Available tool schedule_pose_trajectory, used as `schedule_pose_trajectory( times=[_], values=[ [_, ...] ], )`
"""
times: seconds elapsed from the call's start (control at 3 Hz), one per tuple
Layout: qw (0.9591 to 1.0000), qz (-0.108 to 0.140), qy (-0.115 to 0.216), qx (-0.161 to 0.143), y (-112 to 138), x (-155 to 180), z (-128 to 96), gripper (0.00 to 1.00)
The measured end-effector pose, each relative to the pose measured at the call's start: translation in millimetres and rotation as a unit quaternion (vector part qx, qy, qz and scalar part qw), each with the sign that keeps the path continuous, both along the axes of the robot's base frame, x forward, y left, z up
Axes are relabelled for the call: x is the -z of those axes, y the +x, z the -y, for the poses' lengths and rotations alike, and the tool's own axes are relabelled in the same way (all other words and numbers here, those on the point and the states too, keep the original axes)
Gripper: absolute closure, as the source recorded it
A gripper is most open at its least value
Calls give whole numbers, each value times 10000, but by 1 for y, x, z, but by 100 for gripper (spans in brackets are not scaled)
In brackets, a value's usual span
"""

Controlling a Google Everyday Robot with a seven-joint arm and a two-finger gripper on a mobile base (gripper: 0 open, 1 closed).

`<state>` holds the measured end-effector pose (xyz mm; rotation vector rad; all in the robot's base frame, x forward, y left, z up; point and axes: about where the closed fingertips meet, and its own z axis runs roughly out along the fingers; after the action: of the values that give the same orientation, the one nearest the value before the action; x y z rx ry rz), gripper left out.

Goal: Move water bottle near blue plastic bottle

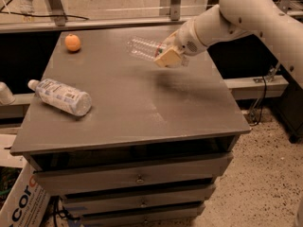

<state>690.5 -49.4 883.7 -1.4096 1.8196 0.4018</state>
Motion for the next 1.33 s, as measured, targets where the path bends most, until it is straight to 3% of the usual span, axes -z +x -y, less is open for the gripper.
schedule_pose_trajectory(
  times=[0.33, 0.67, 1.0, 1.33],
  values=[
    [9975, 169, 12, -692, -26, -6, -43, 100],
    [9889, 373, 36, -1438, -54, -11, -78, 100],
    [9889, 373, 36, -1438, -54, -11, -78, 100],
    [9849, 419, -55, -1680, -55, -10, -84, 100]
  ],
)
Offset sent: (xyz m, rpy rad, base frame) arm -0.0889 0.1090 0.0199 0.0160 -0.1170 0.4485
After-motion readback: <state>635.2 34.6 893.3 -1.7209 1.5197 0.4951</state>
